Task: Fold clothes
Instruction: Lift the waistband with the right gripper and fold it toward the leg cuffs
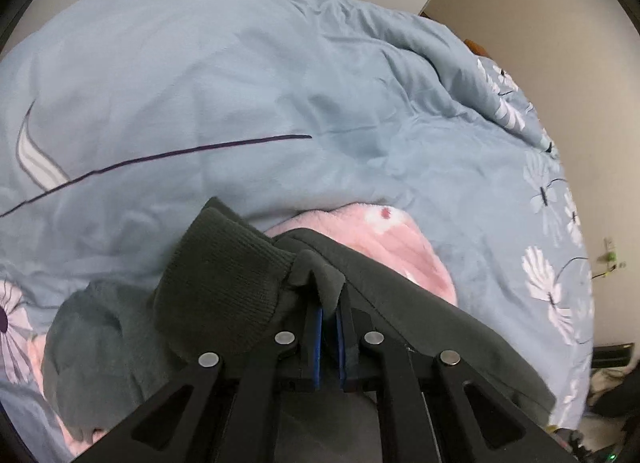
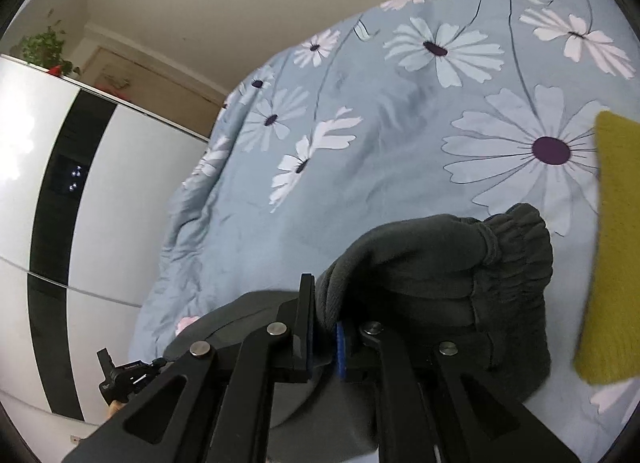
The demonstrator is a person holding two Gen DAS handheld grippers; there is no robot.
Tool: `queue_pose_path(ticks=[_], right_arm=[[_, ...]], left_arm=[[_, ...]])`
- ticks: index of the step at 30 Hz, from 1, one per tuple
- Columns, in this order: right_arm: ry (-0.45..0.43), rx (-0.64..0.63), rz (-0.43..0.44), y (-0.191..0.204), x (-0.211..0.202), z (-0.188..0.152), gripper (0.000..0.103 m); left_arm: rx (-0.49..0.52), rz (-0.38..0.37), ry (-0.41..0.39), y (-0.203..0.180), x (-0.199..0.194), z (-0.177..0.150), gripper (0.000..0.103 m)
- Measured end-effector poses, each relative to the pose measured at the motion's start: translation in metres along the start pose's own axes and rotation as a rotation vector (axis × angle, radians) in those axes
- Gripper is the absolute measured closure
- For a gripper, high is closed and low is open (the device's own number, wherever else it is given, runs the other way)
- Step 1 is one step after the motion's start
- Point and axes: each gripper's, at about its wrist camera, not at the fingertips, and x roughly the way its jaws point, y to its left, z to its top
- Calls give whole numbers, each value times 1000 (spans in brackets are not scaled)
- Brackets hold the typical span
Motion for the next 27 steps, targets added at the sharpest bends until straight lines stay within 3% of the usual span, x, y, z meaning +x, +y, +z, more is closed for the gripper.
queue_pose_path(ticks=[4,7,8,9,11,14,18,23,27], right_arm=[[11,13,-15,-10,17,6,92],[8,23,-20,-16,23,6,87],[0,21,-15,-16,22,5,74],[-16,16,-13,-15,19,4,51],[-51,7,-9,-13,13,1,38],[-67,-42,25,-1,-2,-8,38],[-77,-119,39,7,-25,-31,38],[-41,-148,66,1,-38,-68,38],[18,-142,123,-6,-32,-96,38]], left_arm=[[34,-15,-22,-1,8,-1,93],[75,-52,-43,-3,6,-5,84],[92,-69,-50,-3,3,-7,76],[108,-90,-54,-2,-1,-9,71],[137,-141,-64,-1,-11,-15,56],[184,-218,-101,9,-38,-31,46],[174,-225,-140,48,-58,-53,34],[71,-222,-73,103,-34,-65,33],[-32,-369,-43,117,-7,-56,26]])
